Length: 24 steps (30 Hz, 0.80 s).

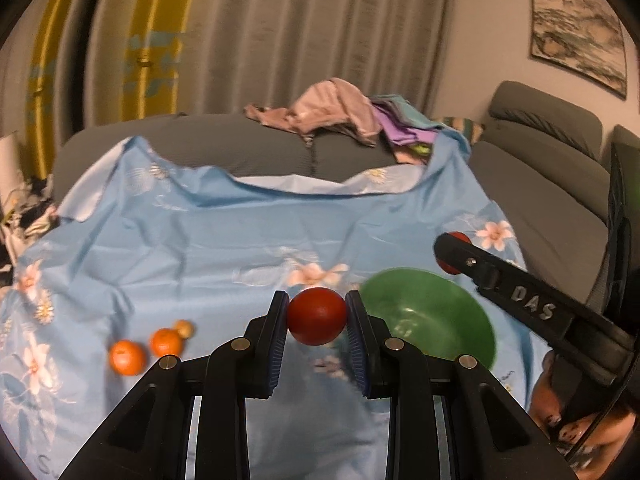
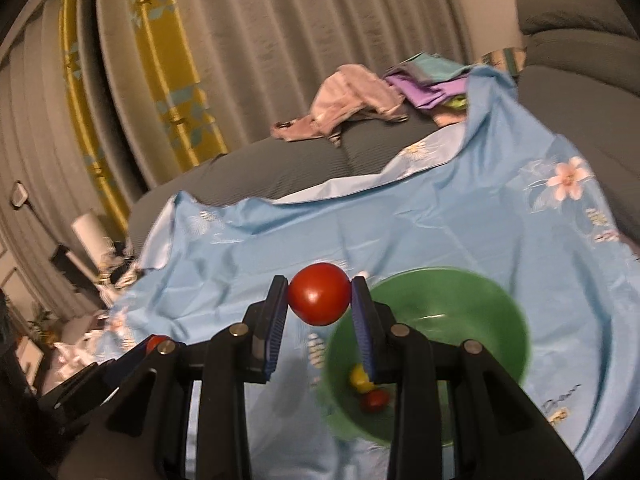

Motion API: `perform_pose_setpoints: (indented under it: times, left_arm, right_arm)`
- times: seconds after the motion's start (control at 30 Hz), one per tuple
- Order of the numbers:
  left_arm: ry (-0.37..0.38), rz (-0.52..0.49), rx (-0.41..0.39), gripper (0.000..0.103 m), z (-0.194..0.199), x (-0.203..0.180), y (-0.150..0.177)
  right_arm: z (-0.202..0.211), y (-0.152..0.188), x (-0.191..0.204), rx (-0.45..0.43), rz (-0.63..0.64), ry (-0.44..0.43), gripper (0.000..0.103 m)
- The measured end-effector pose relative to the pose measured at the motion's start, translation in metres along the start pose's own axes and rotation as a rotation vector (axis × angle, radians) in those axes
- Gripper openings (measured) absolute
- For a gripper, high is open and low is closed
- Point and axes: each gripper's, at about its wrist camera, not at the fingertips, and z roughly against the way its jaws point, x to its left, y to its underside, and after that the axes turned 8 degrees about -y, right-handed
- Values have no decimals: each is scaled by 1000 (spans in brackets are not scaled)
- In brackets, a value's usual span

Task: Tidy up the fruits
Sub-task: 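Carry the tomato over the green bowl and open the right tool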

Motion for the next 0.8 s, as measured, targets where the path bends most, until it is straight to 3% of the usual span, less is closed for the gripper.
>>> perform_pose_setpoints:
  times: [0.4, 0.8]
  left_arm:
    - [110, -18, 91, 29, -43, -56, -2]
    - [144, -44, 192, 29, -73, -87, 9]
  right_arm:
    - [-2, -1, -54, 22, -106, 44, 34]
    - [-13, 8, -98, 101, -199, 98, 34]
